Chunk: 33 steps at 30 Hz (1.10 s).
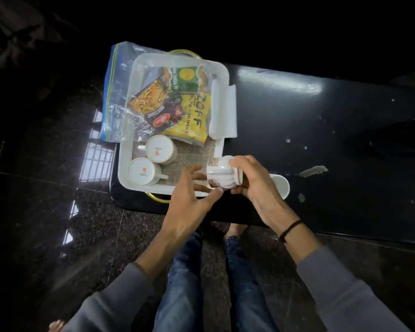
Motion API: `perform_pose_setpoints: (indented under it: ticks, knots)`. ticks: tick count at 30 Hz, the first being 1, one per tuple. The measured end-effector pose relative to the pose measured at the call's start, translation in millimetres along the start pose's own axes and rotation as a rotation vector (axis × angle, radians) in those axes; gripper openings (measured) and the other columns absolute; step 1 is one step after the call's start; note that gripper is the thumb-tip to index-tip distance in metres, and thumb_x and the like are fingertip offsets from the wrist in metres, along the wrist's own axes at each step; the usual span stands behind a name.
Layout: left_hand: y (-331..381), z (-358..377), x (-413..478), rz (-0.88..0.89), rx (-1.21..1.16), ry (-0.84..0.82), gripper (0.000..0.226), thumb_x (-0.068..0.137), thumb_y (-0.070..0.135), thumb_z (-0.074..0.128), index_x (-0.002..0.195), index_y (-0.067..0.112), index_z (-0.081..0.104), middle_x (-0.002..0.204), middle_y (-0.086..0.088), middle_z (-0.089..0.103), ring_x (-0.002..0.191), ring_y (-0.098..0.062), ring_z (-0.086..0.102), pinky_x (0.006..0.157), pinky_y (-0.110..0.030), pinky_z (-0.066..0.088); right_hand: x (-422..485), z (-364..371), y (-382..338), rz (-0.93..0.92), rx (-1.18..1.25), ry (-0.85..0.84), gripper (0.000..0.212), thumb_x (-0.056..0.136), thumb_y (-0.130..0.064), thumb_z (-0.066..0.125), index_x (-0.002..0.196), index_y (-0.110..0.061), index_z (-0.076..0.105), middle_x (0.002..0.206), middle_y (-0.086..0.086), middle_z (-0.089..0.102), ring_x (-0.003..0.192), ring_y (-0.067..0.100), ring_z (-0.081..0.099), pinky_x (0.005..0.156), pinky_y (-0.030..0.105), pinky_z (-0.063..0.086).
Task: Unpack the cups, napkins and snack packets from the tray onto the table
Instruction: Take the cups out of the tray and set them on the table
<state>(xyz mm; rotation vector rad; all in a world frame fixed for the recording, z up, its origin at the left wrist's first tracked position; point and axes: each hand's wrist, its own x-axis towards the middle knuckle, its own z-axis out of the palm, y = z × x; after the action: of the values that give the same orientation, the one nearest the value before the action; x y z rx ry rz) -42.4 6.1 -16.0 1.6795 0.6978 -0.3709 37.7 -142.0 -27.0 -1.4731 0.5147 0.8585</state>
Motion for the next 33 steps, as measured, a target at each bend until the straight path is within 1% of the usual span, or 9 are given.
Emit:
perform_pose_setpoints:
  ticks: [5, 9, 13, 17, 21, 24, 26, 30, 33]
  knots:
    - [25, 36, 16, 0.091, -0.049, -0.290, 0.080, 0.078, 0.025, 0.089, 0.147, 0.028, 0.047, 0.124, 0.017, 0.070, 0.116, -0.001, 0.065, 0.084, -0.020, 0.058, -20, -43, -4, 0.070, 0.431, -0.036, 0.050, 0.088, -0.035, 0.058, 0.114, 0.005, 0.072, 0.088, 0.015, 0.064, 0.071, 0.024, 0.054, 0.061, 0.032, 0.044]
    - [42, 78, 23, 0.203, 0.004, -0.298, 0.077, 0.067, 0.044, 0.093, 0.135, 0.030, 0.059, 0.120, 0.015, 0.074, 0.111, -0.003, 0.070, 0.087, -0.026, 0.061, -32, -86, -2, 0.013, 0.531, -0.014, 0.044, 0.099, -0.035, 0.046, 0.118, -0.001, 0.067, 0.091, 0.015, 0.061, 0.071, 0.020, 0.056, 0.055, 0.029, 0.040]
    - [51, 123, 25, 0.273, 0.051, -0.293, 0.071, 0.063, 0.045, 0.097, 0.126, 0.037, 0.064, 0.119, 0.014, 0.074, 0.112, -0.004, 0.071, 0.093, -0.031, 0.060, -40, -135, 9, -0.056, 0.405, 0.169, 0.038, 0.103, -0.037, 0.052, 0.120, -0.012, 0.075, 0.106, 0.006, 0.079, 0.089, 0.015, 0.073, 0.072, 0.028, 0.057]
    - [58, 172, 26, 0.386, 0.251, -0.222, 0.065, 0.063, 0.051, 0.094, 0.121, 0.038, 0.066, 0.119, 0.017, 0.070, 0.112, 0.003, 0.064, 0.093, -0.010, 0.049, -48, -192, 20, -0.148, 0.320, 0.375, 0.026, 0.103, -0.029, 0.058, 0.108, -0.015, 0.079, 0.105, 0.001, 0.082, 0.090, 0.010, 0.077, 0.074, 0.026, 0.058]
    - [60, 219, 22, 0.496, 0.375, -0.234, 0.061, 0.071, 0.045, 0.091, 0.126, 0.033, 0.066, 0.121, 0.016, 0.067, 0.110, 0.006, 0.059, 0.090, 0.001, 0.037, -51, -229, 33, -0.126, 0.281, 0.386, 0.042, 0.098, -0.053, 0.061, 0.101, -0.016, 0.082, 0.104, 0.005, 0.082, 0.098, 0.014, 0.078, 0.079, 0.027, 0.063]
    - [50, 250, 18, 0.502, 0.401, -0.261, 0.064, 0.079, 0.034, 0.087, 0.136, 0.027, 0.061, 0.141, 0.012, 0.060, 0.128, -0.002, 0.054, 0.103, -0.016, 0.044, -47, -248, 48, -0.113, 0.204, 0.384, 0.051, 0.084, -0.064, 0.072, 0.104, -0.017, 0.081, 0.110, 0.001, 0.080, 0.108, 0.013, 0.075, 0.093, 0.034, 0.061]
    - [40, 266, 17, 0.494, 0.422, -0.249, 0.060, 0.080, 0.027, 0.086, 0.135, 0.022, 0.061, 0.146, 0.008, 0.057, 0.131, -0.002, 0.050, 0.105, -0.023, 0.047, -43, -259, 57, -0.108, 0.182, 0.387, 0.045, 0.077, -0.058, 0.080, 0.101, -0.019, 0.081, 0.112, -0.001, 0.079, 0.109, 0.012, 0.074, 0.098, 0.036, 0.060]
    - [25, 281, 16, 0.427, 0.432, -0.207, 0.061, 0.080, 0.017, 0.087, 0.135, 0.014, 0.062, 0.138, -0.003, 0.059, 0.111, 0.008, 0.046, 0.086, 0.003, 0.039, -29, -274, 74, -0.099, 0.122, 0.351, 0.022, 0.086, -0.039, 0.080, 0.102, -0.024, 0.081, 0.110, -0.004, 0.079, 0.108, 0.010, 0.074, 0.101, 0.036, 0.059]
    - [18, 281, 15, 0.398, 0.442, -0.186, 0.064, 0.080, 0.014, 0.086, 0.138, 0.013, 0.060, 0.135, -0.004, 0.057, 0.113, -0.004, 0.053, 0.084, 0.003, 0.041, -17, -278, 82, -0.104, 0.077, 0.309, 0.022, 0.088, -0.038, 0.077, 0.107, -0.028, 0.080, 0.113, -0.008, 0.079, 0.109, 0.009, 0.074, 0.101, 0.036, 0.058]
